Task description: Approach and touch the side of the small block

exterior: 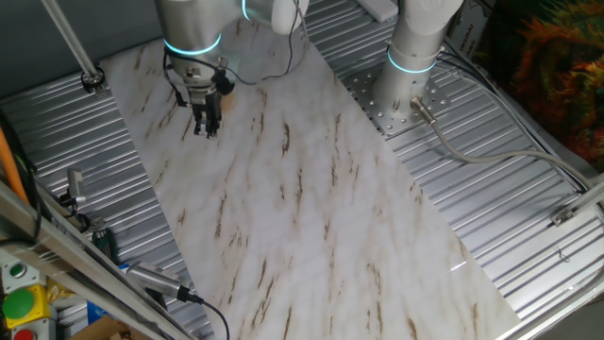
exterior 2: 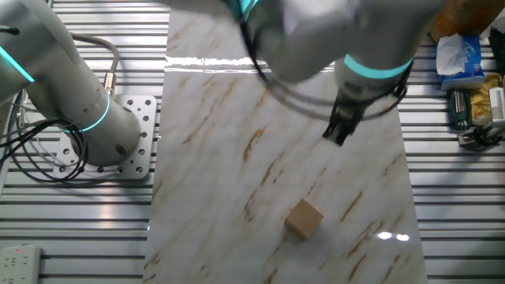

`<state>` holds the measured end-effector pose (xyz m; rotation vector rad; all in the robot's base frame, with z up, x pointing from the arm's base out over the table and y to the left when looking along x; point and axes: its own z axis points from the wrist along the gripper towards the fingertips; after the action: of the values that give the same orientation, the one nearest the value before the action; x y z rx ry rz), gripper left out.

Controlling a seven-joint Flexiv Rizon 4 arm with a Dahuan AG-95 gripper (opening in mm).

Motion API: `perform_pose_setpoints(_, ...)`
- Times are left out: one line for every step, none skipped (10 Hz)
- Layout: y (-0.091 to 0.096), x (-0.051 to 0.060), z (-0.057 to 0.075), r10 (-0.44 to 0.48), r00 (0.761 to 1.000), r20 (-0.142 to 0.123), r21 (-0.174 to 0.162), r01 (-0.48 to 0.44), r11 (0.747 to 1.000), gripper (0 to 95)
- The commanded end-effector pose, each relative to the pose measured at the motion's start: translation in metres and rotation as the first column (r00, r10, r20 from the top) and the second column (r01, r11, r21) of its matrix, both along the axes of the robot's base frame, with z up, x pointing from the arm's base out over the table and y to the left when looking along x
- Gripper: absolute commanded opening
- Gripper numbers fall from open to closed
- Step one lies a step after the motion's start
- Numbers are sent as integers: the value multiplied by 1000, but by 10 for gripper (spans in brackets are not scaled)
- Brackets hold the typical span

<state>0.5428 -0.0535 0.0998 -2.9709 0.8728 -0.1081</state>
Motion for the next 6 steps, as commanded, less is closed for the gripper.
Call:
perform_pose_setpoints(-24,-15,-1,13,1000,-14,2,-12,1000,0)
perform_pose_setpoints(-35,-28,-9,28,1000,-9,4,-28,1000,0)
perform_pose_setpoints(-40,-36,-15,38,999,1,0,-38,999,0)
perform_pose_setpoints(-47,-40,-22,50,999,6,-2,-50,999,0)
perform_pose_setpoints(-50,-41,-24,51,999,8,-1,-51,999,0)
perform_pose_setpoints(-53,-42,-25,50,999,13,-1,-50,999,0)
